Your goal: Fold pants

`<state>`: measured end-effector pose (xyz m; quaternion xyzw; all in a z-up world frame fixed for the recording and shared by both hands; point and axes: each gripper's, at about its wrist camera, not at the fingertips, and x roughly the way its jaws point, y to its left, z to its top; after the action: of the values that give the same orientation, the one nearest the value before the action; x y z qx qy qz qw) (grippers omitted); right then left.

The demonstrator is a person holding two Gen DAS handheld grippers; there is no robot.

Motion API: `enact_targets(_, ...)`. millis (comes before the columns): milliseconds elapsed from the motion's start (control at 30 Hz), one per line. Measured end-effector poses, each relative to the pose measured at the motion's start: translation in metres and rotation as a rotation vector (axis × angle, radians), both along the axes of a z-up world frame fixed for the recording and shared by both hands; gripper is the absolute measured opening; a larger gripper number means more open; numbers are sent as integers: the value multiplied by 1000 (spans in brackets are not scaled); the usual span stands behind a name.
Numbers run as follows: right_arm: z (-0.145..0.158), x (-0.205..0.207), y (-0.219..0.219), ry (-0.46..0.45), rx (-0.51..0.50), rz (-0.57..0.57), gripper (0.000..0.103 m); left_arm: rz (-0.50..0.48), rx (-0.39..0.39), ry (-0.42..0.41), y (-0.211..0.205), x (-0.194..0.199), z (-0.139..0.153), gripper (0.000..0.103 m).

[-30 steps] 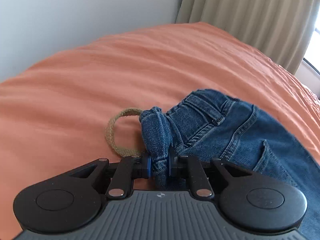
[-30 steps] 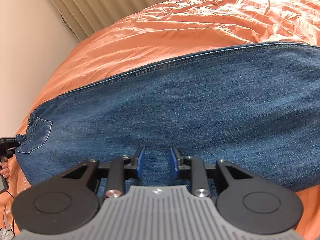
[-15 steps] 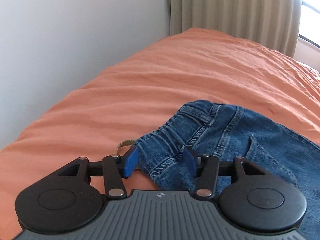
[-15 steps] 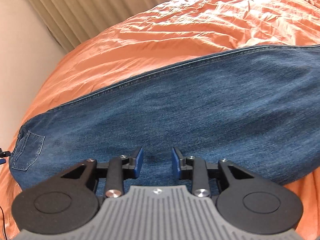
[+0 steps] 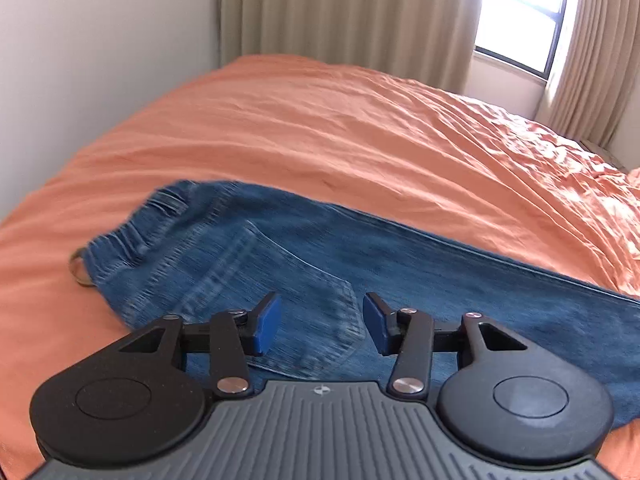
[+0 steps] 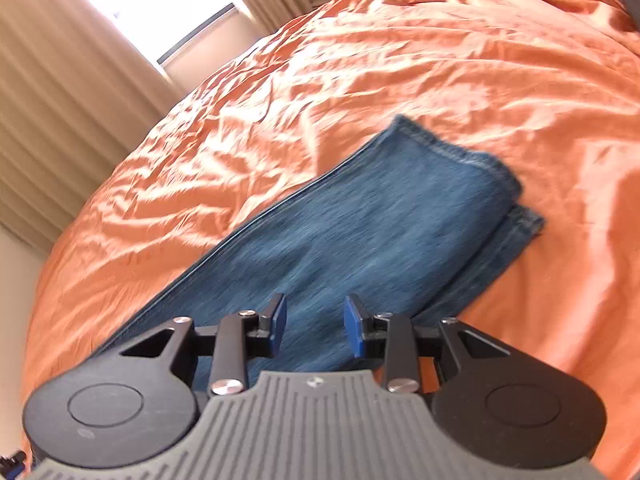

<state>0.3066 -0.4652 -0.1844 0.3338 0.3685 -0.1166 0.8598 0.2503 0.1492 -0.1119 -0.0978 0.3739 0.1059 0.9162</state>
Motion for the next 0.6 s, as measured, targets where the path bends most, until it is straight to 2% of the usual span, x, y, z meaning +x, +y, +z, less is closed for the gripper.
enact_targets(133,-9,-22,-65,-1,56,-107,26,-81,-25,55,-41,10,-16,47)
enact_targets(233,-28,-31,-103,-17,157,-156,24,-139,-37,83,-70,17,-29,47)
enact_targets(400,-62,-21,-127,-34,298,-170,24,-145,-74,131,-97,27,-47,47)
enact_targets(500,-81,-16,-135,-74,395,-185,23,-130,-94,161,-101,31,-55,47)
enact_targets(600,-86,-14,-142,-98,430,-197,0,-117,-90,183,-101,31,-59,47)
